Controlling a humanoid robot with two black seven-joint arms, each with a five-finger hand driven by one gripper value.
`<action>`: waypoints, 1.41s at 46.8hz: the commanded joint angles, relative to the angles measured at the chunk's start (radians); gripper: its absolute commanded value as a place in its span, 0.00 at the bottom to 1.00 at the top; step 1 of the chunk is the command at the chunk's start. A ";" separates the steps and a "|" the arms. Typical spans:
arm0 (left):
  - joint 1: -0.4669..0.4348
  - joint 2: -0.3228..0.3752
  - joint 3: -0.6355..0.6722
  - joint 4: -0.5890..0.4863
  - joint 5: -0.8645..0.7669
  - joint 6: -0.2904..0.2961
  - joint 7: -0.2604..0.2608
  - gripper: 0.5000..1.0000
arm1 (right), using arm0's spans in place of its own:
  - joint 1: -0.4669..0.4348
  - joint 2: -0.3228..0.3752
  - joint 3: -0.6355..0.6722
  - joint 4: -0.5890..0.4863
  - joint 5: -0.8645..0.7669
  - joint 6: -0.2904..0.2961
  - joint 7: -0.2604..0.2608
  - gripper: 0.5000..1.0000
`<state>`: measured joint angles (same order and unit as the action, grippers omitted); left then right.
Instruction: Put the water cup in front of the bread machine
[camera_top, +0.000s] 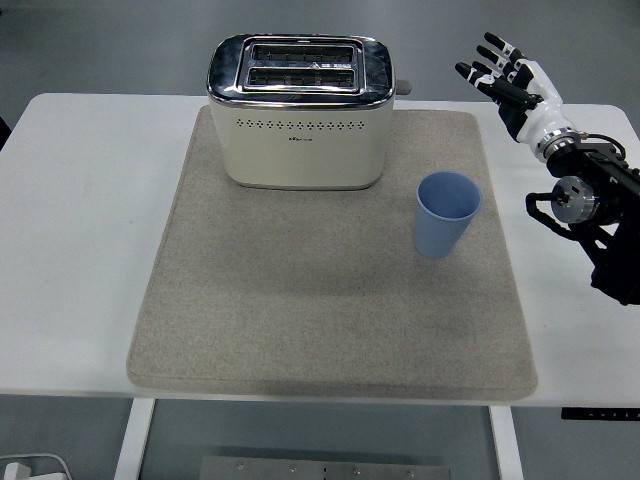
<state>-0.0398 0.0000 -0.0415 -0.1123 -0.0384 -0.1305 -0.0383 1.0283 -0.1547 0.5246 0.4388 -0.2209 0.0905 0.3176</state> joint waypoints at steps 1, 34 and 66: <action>0.000 0.000 0.000 0.000 0.000 -0.001 0.000 1.00 | 0.001 0.000 0.000 0.000 0.000 0.005 0.000 0.84; 0.000 0.000 0.000 0.000 0.000 0.000 0.000 1.00 | -0.027 -0.078 -0.009 0.089 -0.002 0.046 0.003 0.84; 0.000 0.000 0.000 0.000 0.000 0.000 0.000 1.00 | -0.204 -0.489 -0.015 0.541 -0.011 0.049 0.074 0.84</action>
<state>-0.0398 0.0000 -0.0414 -0.1120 -0.0385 -0.1310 -0.0385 0.8534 -0.5919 0.5094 0.9344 -0.2299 0.1379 0.3789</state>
